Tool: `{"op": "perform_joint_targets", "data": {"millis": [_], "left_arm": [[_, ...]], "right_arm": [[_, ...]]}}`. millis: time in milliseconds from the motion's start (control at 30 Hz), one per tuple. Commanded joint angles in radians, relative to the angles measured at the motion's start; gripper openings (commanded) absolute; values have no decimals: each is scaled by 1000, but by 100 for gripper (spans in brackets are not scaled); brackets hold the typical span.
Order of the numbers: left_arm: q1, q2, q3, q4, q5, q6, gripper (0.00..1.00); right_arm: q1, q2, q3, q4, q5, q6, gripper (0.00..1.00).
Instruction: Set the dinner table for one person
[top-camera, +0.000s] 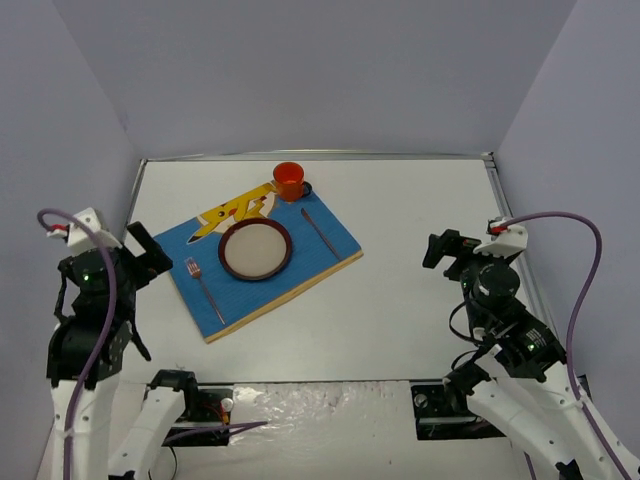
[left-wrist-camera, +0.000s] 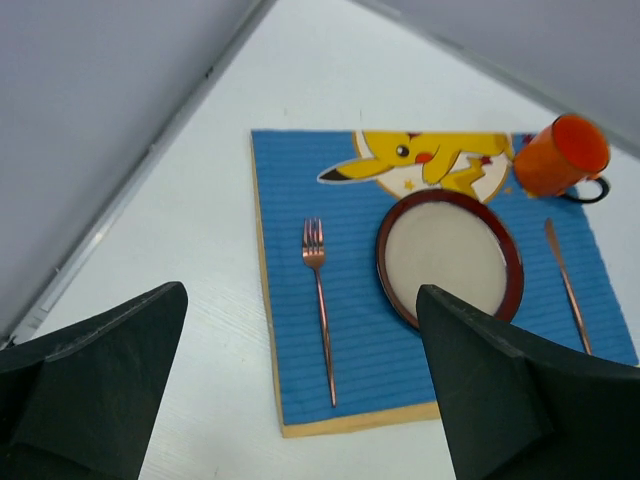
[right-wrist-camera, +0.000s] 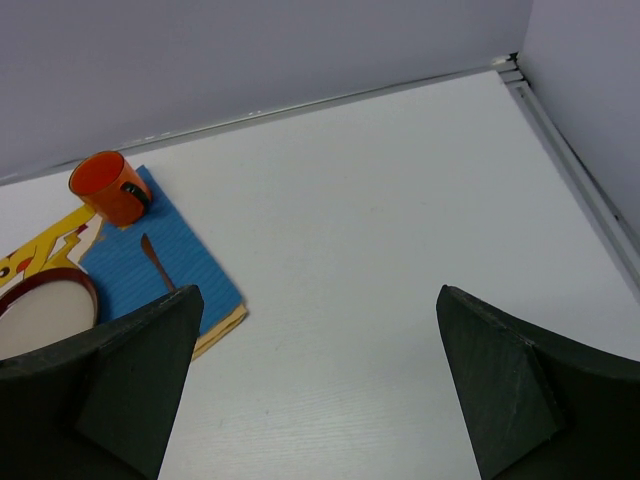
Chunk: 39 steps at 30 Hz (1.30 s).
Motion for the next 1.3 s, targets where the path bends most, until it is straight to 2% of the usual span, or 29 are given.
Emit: {"op": "perform_joint_targets", "data": {"millis": [0, 233, 333, 467, 633, 800, 1267], "left_arm": [[3, -93, -27, 118, -66, 126, 97], [-4, -250, -171, 196, -98, 168, 97], [-11, -307, -240, 219, -105, 163, 97], [-21, -357, -303, 229, -145, 154, 97], [-31, -410, -369, 283, -178, 141, 97], [-31, -435, -380, 282, -246, 157, 97], [-33, -455, -391, 293, -227, 148, 97]], "right_arm": [[-5, -5, 44, 44, 113, -66, 100], [-3, -32, 42, 42, 140, -113, 100], [-3, -75, 21, 43, 201, -93, 100], [-3, -135, -18, 45, 239, -76, 100], [-3, -123, -37, 61, 232, -85, 100], [-3, -98, -39, 85, 158, -127, 100], [-3, -117, -40, 86, 168, -126, 100]]}}
